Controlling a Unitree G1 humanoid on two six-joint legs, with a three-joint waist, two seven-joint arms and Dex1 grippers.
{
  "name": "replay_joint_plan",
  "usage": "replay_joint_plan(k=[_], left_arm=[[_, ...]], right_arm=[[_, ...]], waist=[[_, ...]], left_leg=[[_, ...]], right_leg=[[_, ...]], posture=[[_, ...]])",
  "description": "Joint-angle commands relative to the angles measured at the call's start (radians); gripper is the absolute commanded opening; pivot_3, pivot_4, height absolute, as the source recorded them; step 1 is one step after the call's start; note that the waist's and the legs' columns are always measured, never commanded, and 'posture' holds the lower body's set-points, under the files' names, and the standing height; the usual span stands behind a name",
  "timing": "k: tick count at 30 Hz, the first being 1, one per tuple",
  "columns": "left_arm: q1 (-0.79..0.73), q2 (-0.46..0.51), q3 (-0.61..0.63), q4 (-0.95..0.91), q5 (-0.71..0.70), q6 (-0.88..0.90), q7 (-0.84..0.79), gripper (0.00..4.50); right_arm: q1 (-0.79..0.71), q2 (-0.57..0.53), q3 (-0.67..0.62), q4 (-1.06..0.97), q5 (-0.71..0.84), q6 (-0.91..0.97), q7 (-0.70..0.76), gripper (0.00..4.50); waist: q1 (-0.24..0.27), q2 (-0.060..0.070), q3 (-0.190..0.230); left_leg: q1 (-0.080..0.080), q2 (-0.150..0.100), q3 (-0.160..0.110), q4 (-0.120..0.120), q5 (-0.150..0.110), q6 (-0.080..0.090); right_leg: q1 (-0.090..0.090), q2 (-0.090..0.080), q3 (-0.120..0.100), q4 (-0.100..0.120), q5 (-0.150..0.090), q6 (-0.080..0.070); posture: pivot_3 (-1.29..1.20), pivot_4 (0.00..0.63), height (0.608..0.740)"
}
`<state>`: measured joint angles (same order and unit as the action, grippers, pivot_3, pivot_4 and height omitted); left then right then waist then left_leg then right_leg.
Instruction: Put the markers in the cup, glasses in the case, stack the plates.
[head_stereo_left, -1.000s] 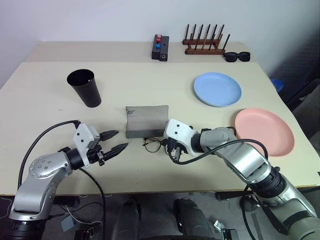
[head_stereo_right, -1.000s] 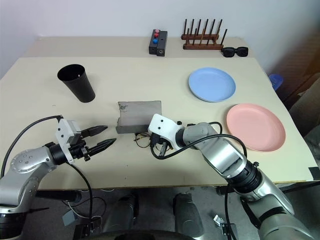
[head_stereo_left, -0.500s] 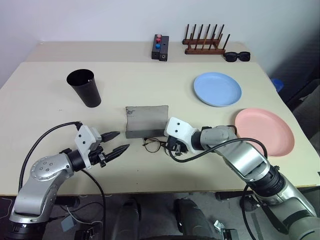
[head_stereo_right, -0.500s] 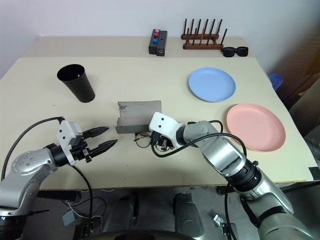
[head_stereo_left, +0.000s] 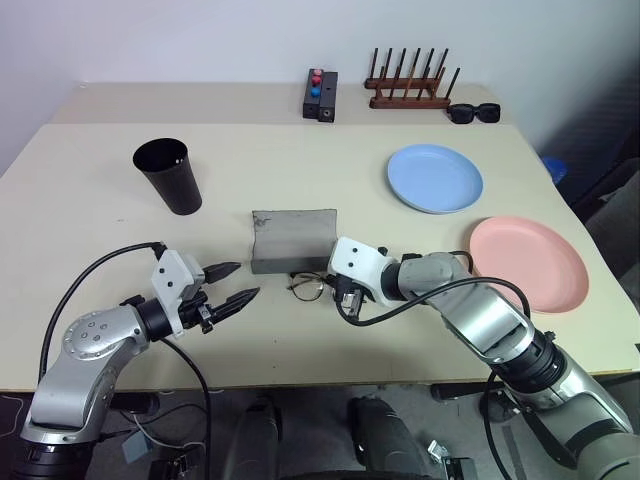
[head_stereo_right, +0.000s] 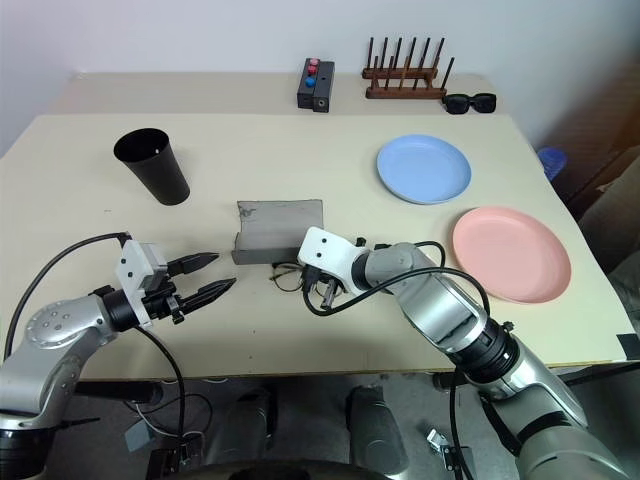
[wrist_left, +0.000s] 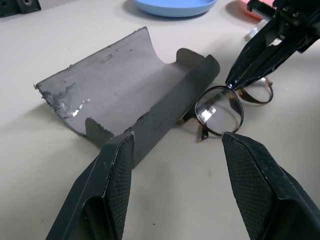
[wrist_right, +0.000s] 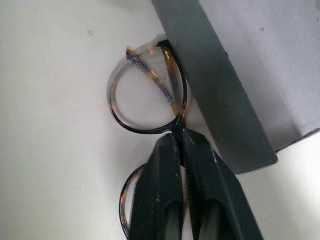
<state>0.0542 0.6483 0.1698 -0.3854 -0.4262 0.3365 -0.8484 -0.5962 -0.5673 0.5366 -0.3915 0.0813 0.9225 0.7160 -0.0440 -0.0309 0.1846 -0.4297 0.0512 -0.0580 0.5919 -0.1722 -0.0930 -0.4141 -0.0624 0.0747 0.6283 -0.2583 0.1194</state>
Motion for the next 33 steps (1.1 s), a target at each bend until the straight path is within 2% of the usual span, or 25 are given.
replay_joint_plan(k=[1,7,13,21,26,33], left_arm=[[0.001,0.005,0.003,-0.006,-0.002,-0.024,-0.006,2.86],[0.024,0.006,0.034,0.014,0.001,-0.043,0.005,2.86],[0.071,0.005,0.094,0.047,-0.016,-0.086,-0.008,2.86],[0.075,-0.015,0.128,0.141,-0.037,-0.144,-0.037,2.86],[0.065,-0.020,0.122,0.140,-0.041,-0.144,-0.033,2.86],[0.096,-0.027,0.133,0.119,-0.040,-0.147,-0.018,2.86]], right_arm=[[-0.014,-0.005,-0.005,-0.023,-0.010,-0.019,0.013,0.03],[-0.038,-0.011,-0.061,-0.075,0.046,-0.044,0.079,0.03],[-0.181,0.012,-0.152,-0.049,0.104,-0.032,0.115,0.03],[-0.377,0.129,-0.125,0.283,0.023,-0.232,0.089,0.03],[-0.396,0.199,-0.067,0.532,-0.057,-0.468,0.112,0.03],[-0.373,0.214,-0.053,0.655,-0.120,-0.604,0.155,0.03]], waist=[[0.000,0.000,0.000],[-0.001,0.001,0.000],[-0.001,0.002,0.001],[-0.002,0.002,0.001],[0.000,0.002,0.001],[-0.001,0.003,0.002]], left_leg=[[0.000,0.000,0.000,0.000,0.000,0.000],[0.000,0.000,0.000,-0.001,0.000,0.000],[-0.004,0.000,0.001,-0.001,0.000,0.000],[-0.010,0.000,0.001,0.000,0.000,0.000],[-0.012,0.000,0.001,0.000,0.000,0.000],[-0.012,0.000,0.001,0.000,0.001,0.000]], right_leg=[[0.000,0.000,0.000,0.000,0.000,0.000],[-0.001,0.000,0.000,0.000,0.000,0.000],[-0.006,0.000,0.001,0.001,0.000,-0.001],[-0.011,0.001,0.001,0.001,0.001,-0.002],[-0.013,0.001,0.000,0.002,0.001,-0.001],[-0.013,0.002,0.000,0.003,0.002,-0.001]], posture=[[0.00,0.150,0.740],[0.00,0.150,0.740],[0.00,0.150,0.740],[0.00,0.150,0.740],[0.00,0.150,0.740],[0.00,0.150,0.740]])
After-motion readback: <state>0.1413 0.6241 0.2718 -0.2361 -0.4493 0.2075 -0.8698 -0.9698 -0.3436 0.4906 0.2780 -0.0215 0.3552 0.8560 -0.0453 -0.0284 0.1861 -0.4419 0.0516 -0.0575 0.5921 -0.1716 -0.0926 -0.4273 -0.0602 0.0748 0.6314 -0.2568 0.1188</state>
